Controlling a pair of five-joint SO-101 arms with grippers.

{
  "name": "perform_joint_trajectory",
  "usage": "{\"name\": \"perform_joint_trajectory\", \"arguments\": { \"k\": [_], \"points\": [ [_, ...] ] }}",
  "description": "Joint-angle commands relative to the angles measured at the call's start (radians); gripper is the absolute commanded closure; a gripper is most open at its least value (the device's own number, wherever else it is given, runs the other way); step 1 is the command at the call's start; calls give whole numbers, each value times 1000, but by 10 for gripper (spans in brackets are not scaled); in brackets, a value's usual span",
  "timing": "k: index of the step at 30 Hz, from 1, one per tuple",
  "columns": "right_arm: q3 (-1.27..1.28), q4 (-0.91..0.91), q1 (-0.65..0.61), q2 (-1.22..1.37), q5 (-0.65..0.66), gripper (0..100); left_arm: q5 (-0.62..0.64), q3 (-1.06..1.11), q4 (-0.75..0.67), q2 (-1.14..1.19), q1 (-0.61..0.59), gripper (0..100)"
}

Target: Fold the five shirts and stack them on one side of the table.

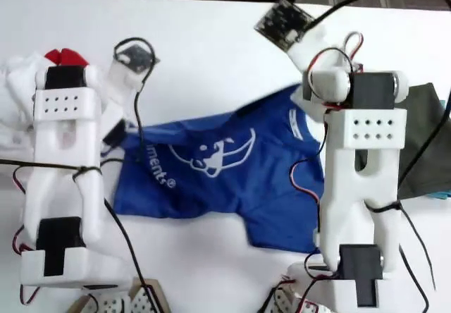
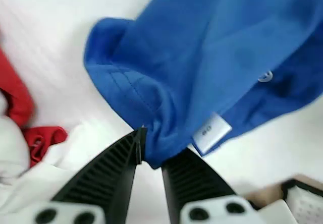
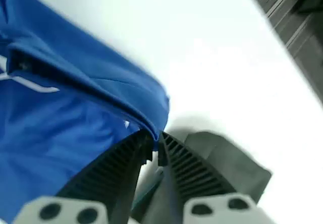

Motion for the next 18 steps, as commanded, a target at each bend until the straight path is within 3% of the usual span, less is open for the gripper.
{"name": "perform_joint_trajectory", "arguments": {
  "k": [1,9,18],
  "points": [
    [101,1,53,-47,-3,978,-11,-31,38,-5,2,973],
    [359,-84,114,-70,-3,978,-48,186,-37,-32,5,973],
    [727,-205,84,-404,-3,978,-51,542,-238,-272,8,973]
  ]
}}
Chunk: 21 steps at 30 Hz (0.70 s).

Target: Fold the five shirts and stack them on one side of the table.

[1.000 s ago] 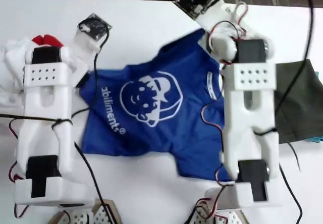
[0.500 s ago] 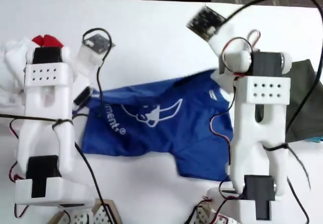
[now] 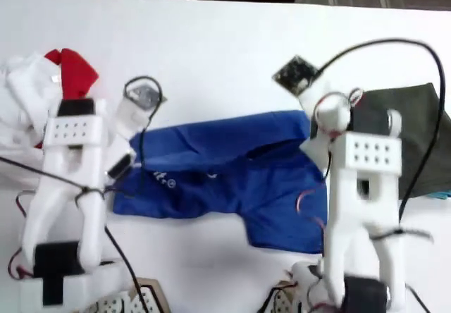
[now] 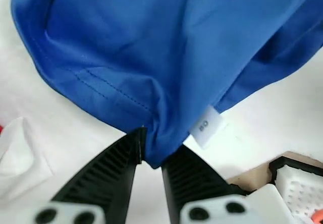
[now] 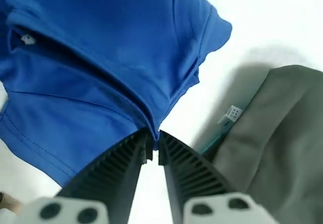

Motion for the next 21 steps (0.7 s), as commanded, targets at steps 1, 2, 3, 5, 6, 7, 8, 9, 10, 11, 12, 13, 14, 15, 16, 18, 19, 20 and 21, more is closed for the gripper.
{"name": "perform_joint_trajectory", "arguments": {
  "k": [1,2,3,5,6,7,8,9,10,11,12,13,14,15,16,18,19,20,21],
  "points": [
    [143,-76,-7,-173,-2,978,-8,107,-84,-100,6,973],
    [186,-96,-2,-200,0,978,-8,125,-100,-101,6,973],
    [229,-113,-1,-229,2,978,-8,137,-109,-101,6,973],
    [308,-130,-5,-278,3,978,-8,157,-127,-101,6,973],
    [344,-134,-7,-300,3,978,-8,166,-133,-101,6,973],
    [376,-140,-7,-320,3,978,-8,174,-141,-101,6,973],
    [407,-147,-7,-335,3,978,-8,182,-149,-101,6,973],
    [433,-150,-5,-344,3,978,-8,193,-157,-101,6,973],
    [457,-150,-4,-354,0,978,-8,205,-167,-101,6,973],
    [482,-151,-4,-358,0,978,-6,219,-180,-101,6,973],
    [505,-151,-5,-363,0,978,-6,234,-193,-101,6,973],
    [528,-153,-7,-364,3,978,-6,251,-204,-100,6,973],
    [548,-160,-7,-364,3,978,-6,266,-218,-100,6,973],
    [568,-171,-2,-366,3,978,-6,282,-230,-100,6,973],
    [583,-180,-1,-366,3,978,-6,297,-241,-100,6,973],
    [612,-182,-1,-366,0,978,-6,325,-259,-100,6,973],
    [626,-180,-1,-367,0,978,-6,337,-267,-100,6,973],
    [640,-180,-1,-367,0,978,-6,348,-272,-100,6,973],
    [655,-179,-1,-367,0,978,-6,357,-278,-100,6,973]
  ]
}}
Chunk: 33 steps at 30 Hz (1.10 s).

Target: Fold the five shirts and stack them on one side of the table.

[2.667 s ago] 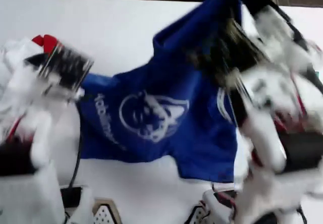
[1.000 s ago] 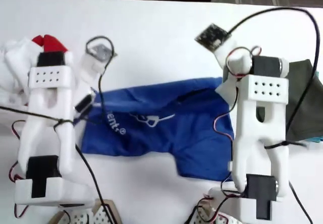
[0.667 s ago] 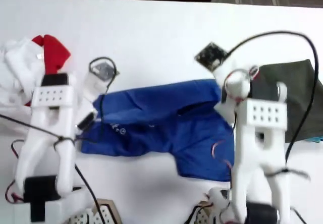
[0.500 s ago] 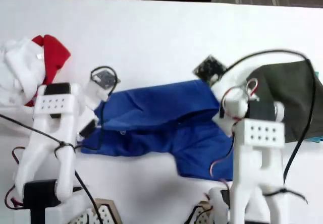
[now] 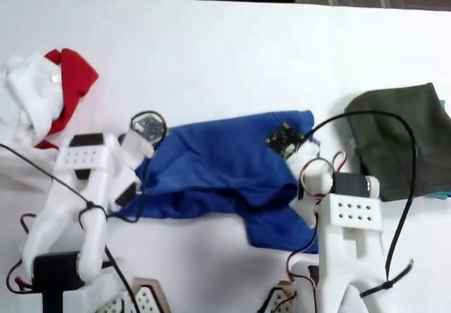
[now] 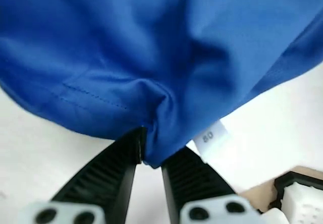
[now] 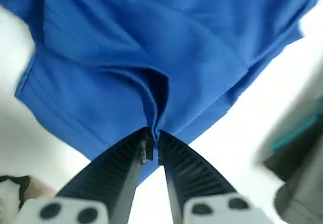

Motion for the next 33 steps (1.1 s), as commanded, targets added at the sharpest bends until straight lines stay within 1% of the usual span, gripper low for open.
{"name": "perform_joint_trajectory", "arguments": {
  "k": [1,6,8,14,18,20,25,31,33],
  "points": [
    [32,-5,1,-35,2,978,-6,21,-20,-48,8,973],
    [43,44,1,-42,11,978,-6,31,-25,-48,8,973],
    [43,48,-2,-77,52,978,-5,30,-25,-48,8,973],
    [43,202,2,-305,146,978,-3,28,-25,-48,8,973],
    [44,214,38,-437,160,978,-3,27,-25,-48,8,973],
    [44,232,45,-470,187,978,-3,25,-25,-48,8,973],
    [60,260,96,-484,284,978,-3,24,-26,-48,8,973],
    [126,283,153,-483,471,978,-2,24,-40,-48,8,973],
    [137,282,170,-483,506,978,-2,24,-40,-48,8,973]
  ]
}}
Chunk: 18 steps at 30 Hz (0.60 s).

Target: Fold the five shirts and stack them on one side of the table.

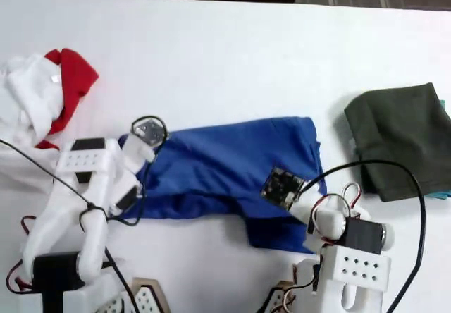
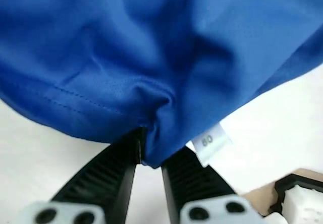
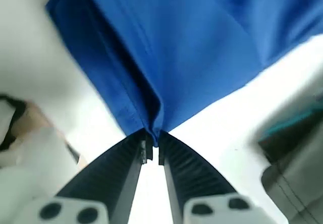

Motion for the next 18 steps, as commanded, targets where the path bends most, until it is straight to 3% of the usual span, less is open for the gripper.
{"name": "perform_joint_trajectory", "arguments": {
  "k": [1,10,16,18],
  "points": [
    [3,8,28,-19,55,978,-2,-7,-9,-48,9,973],
    [8,4,28,-24,54,961,-31,1,44,-49,9,973],
    [-2,-2,27,-30,29,752,-77,2,81,-51,3,973],
    [-17,-4,27,-30,28,743,-78,2,107,-55,5,973]
  ]
}}
